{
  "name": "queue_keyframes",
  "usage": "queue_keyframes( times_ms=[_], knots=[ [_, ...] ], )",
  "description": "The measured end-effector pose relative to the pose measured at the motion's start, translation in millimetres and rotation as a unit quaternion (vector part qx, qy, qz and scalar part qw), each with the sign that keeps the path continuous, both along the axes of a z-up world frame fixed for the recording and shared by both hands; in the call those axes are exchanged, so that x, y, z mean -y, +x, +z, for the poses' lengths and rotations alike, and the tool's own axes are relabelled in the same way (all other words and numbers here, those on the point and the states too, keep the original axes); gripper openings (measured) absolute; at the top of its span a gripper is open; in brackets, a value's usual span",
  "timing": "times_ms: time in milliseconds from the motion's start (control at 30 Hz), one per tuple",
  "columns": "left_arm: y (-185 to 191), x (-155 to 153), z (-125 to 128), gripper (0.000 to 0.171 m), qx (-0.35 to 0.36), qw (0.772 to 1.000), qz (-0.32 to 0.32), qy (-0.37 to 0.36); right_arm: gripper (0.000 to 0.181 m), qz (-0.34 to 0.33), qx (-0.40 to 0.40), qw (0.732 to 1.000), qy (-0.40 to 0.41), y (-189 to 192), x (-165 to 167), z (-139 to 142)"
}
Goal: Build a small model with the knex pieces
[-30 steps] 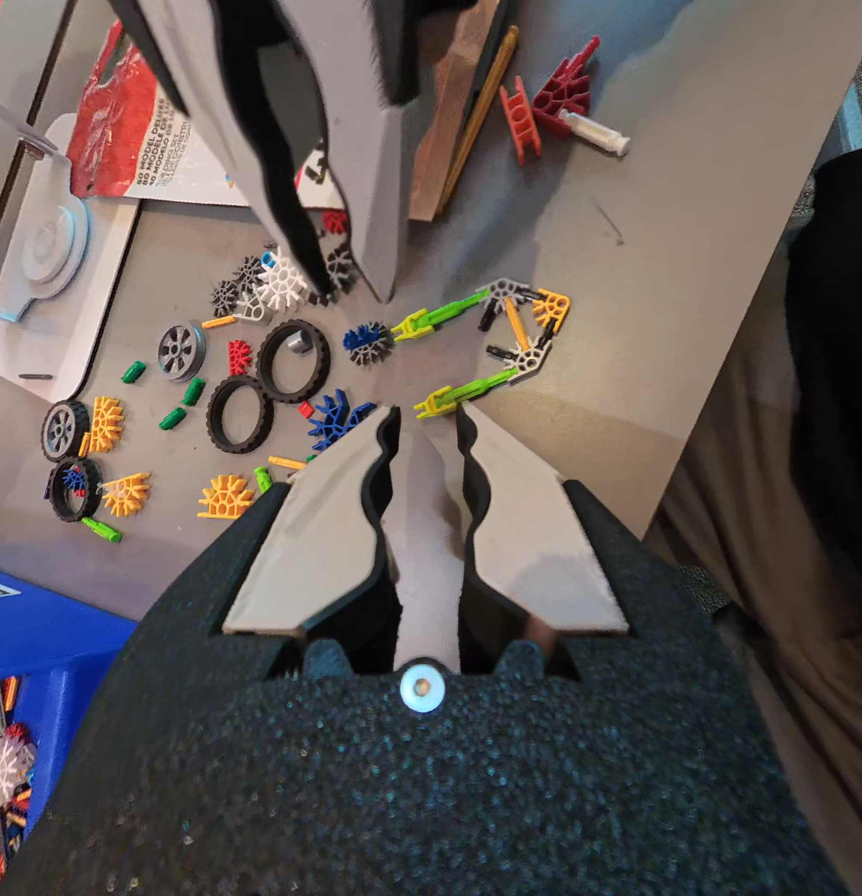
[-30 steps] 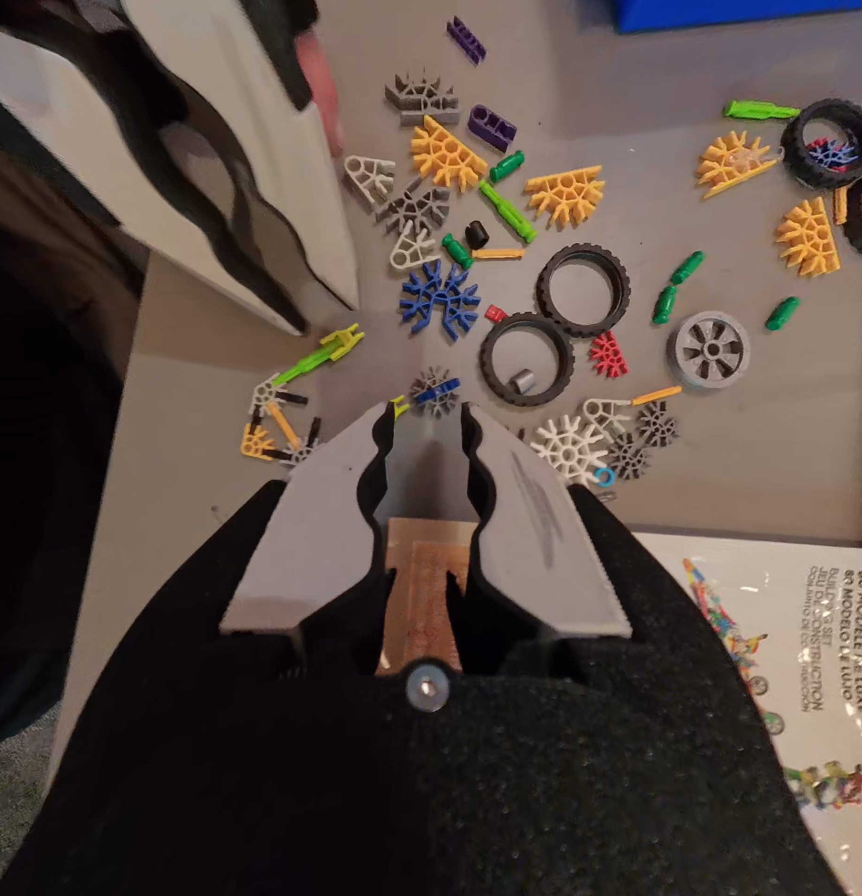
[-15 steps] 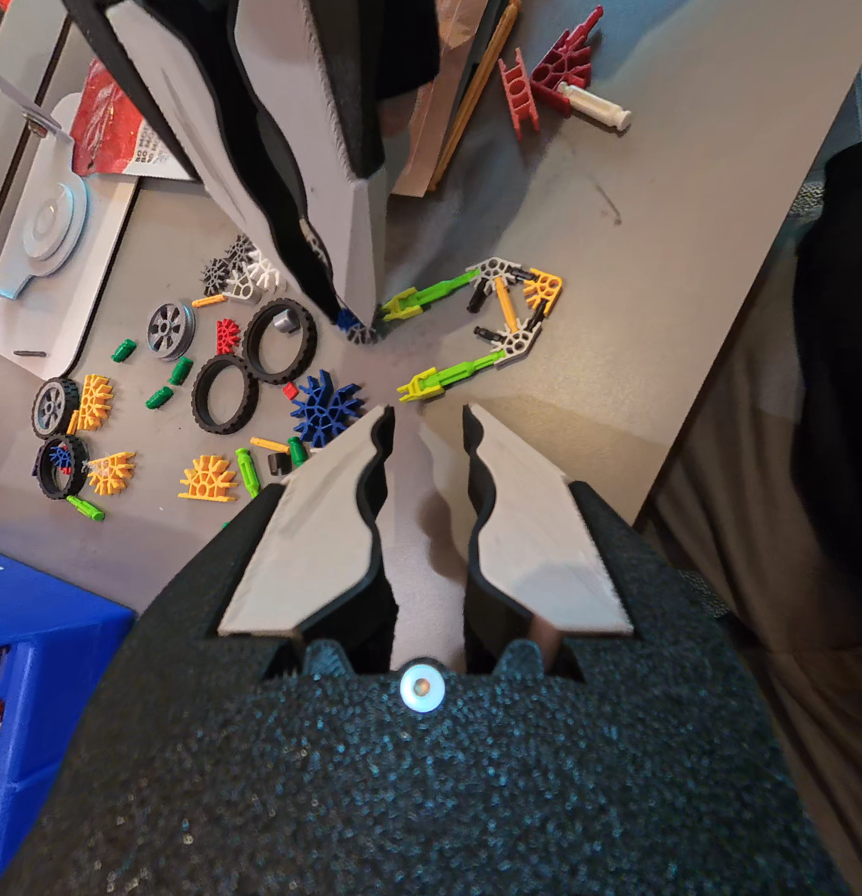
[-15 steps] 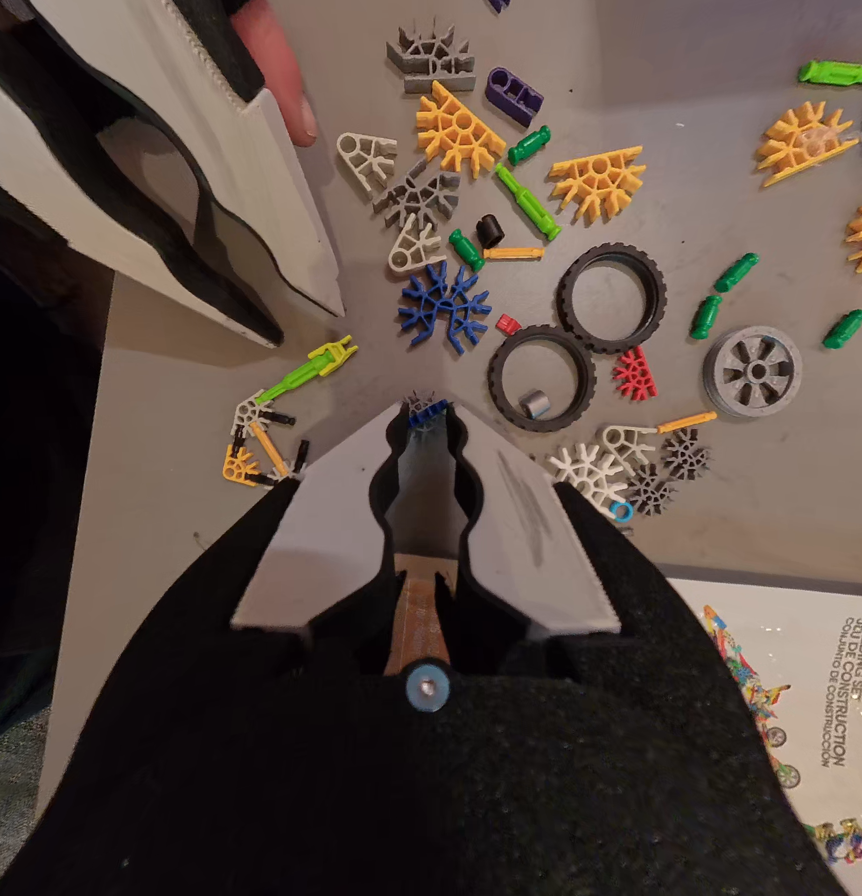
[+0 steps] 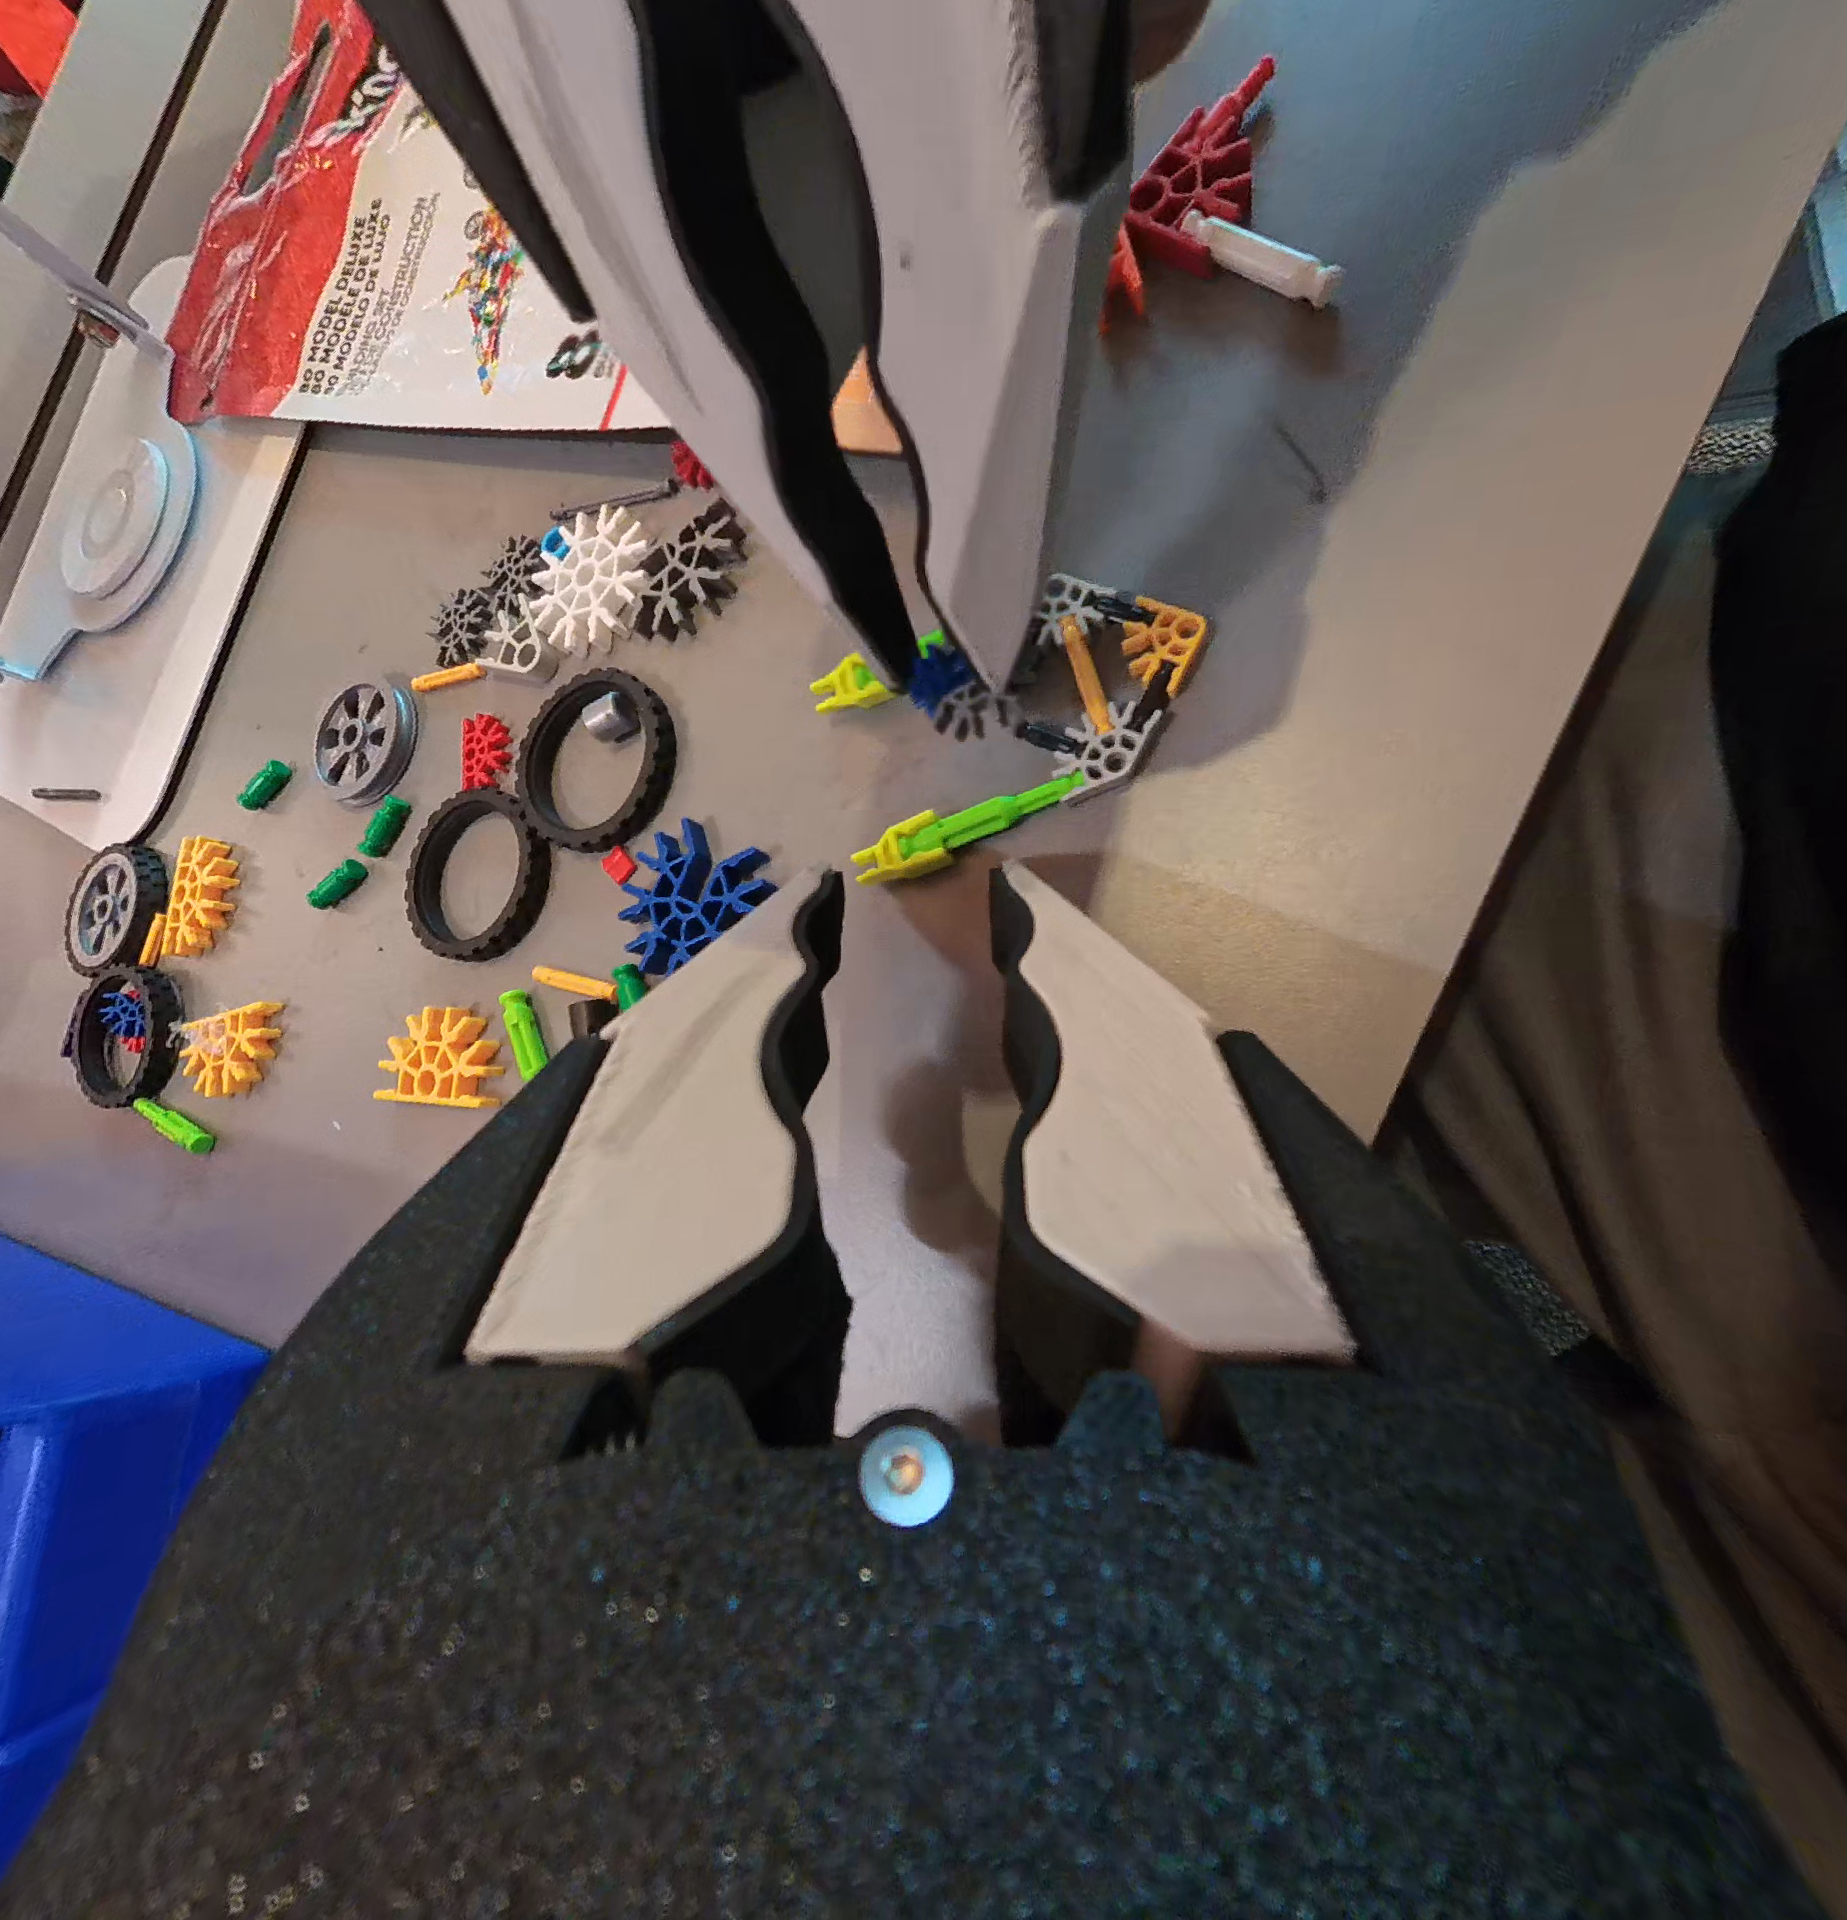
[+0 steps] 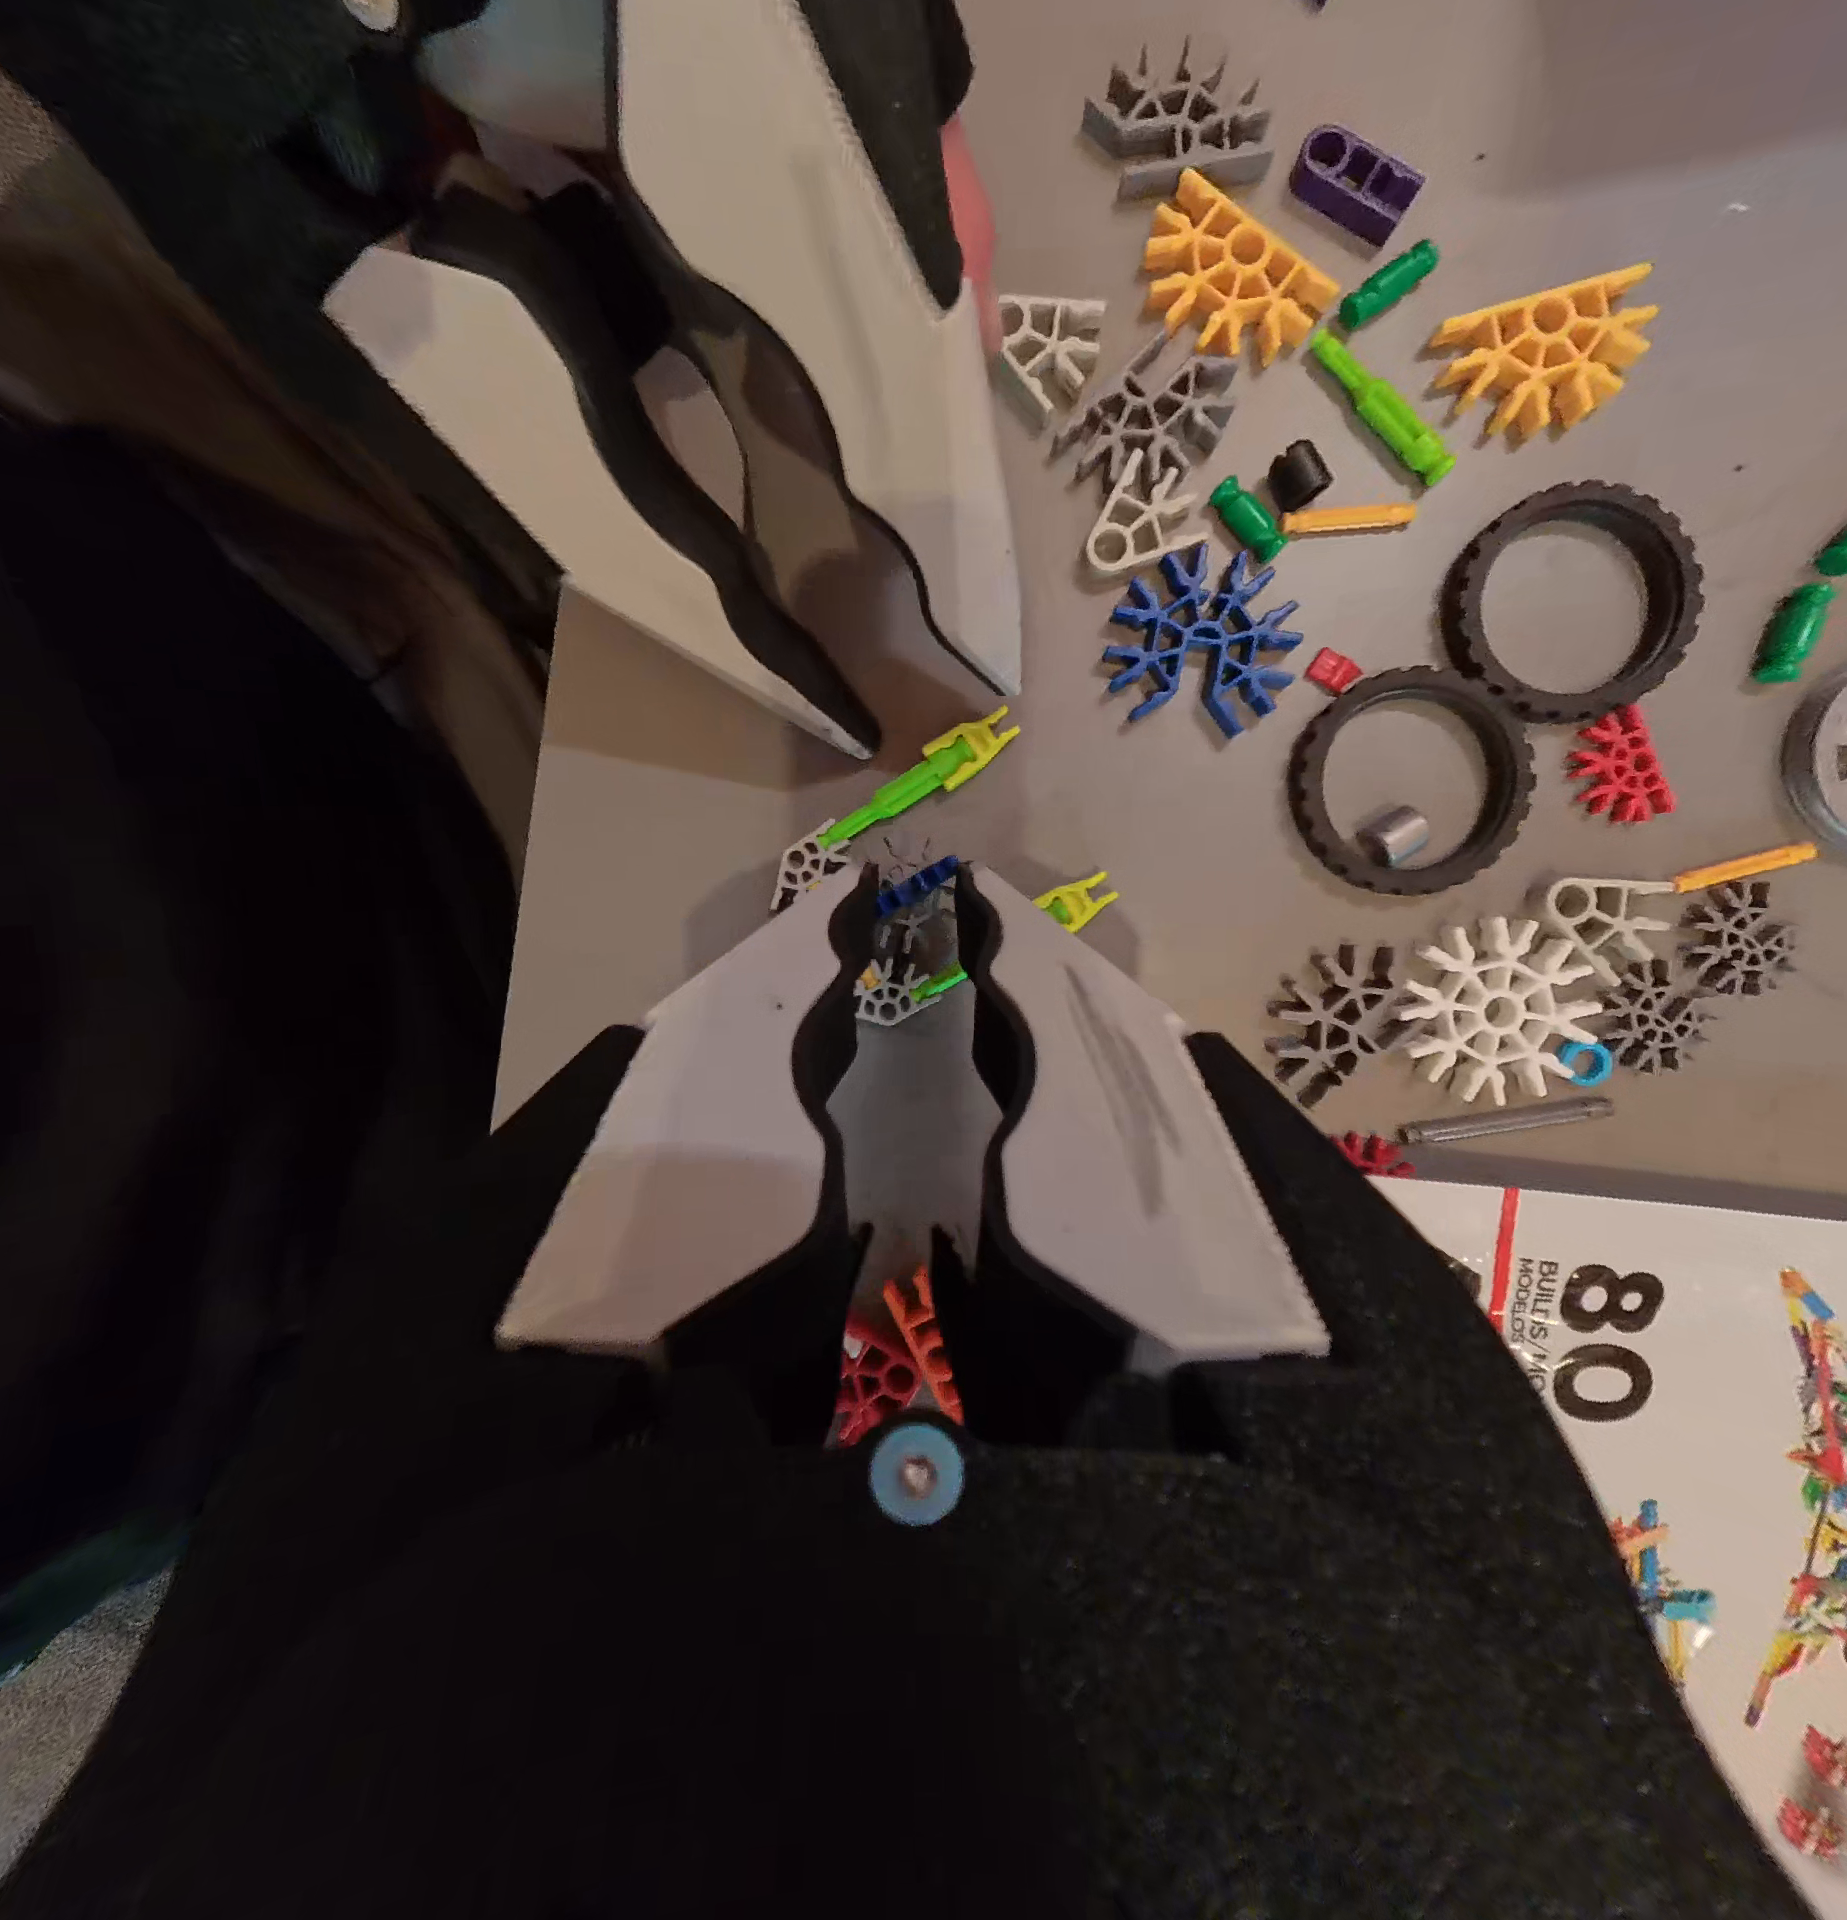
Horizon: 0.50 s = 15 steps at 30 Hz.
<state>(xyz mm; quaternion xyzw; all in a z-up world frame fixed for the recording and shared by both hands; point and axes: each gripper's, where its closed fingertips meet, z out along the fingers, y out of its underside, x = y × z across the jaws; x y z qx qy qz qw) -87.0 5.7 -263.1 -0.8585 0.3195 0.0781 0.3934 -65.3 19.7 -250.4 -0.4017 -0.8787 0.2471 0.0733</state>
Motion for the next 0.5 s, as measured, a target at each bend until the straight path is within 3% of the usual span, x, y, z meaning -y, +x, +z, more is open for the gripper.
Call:
queue_keyframes(
  times_ms=[300,500],
  knots=[
    [1,2,0,0.025,0.003,1.0,0.0,0.005,0.019,-0.022,0.019,0.999,0.024,-1,-1,-14],
    [3,3,2,0.027,0.003,1.0,-0.001,0.009,0.02,-0.033,-0.009,0.999,-0.021,-2,-13,10]
  ],
)
